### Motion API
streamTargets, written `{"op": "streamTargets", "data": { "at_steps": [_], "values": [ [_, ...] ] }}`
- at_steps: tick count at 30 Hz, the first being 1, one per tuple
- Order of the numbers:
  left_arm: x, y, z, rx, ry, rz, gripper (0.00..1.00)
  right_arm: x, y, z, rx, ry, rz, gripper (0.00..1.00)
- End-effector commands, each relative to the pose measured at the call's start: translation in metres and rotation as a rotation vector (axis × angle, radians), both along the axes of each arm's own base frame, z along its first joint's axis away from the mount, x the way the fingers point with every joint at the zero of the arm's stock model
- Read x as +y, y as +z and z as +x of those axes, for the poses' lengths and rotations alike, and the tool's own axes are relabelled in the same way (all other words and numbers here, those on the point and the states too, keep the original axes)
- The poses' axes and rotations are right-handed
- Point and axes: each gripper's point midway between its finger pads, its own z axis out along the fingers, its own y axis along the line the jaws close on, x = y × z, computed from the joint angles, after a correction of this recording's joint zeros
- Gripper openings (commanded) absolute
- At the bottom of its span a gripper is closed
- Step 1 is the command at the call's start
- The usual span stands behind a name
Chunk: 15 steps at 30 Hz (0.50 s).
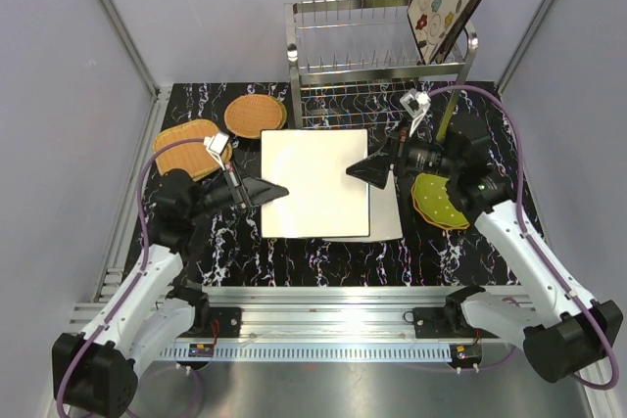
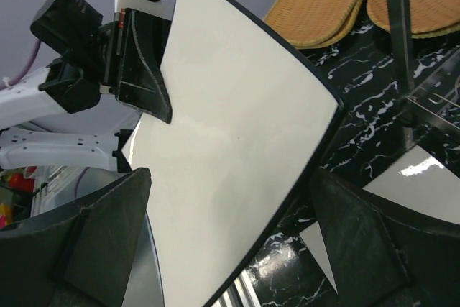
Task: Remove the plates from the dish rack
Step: Pass the plate from the right arm to the left
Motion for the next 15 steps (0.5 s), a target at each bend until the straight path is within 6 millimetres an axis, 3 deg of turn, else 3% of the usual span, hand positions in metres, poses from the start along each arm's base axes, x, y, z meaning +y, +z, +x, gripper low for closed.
{"op": "streamTargets", "data": {
  "at_steps": [1, 15],
  "values": [
    [0.003, 0.041, -0.01, -0.165, -0.007, -0.071, 0.0, -0.018, -0.003, 0.006, -0.101, -0.07, -0.049, 1.0],
    [0.001, 0.01, 0.01, -0.117, 0.039, -0.076, 0.0, -0.048, -0.004, 0.015, -0.184, -0.177, -0.064, 1.0]
  ]
}}
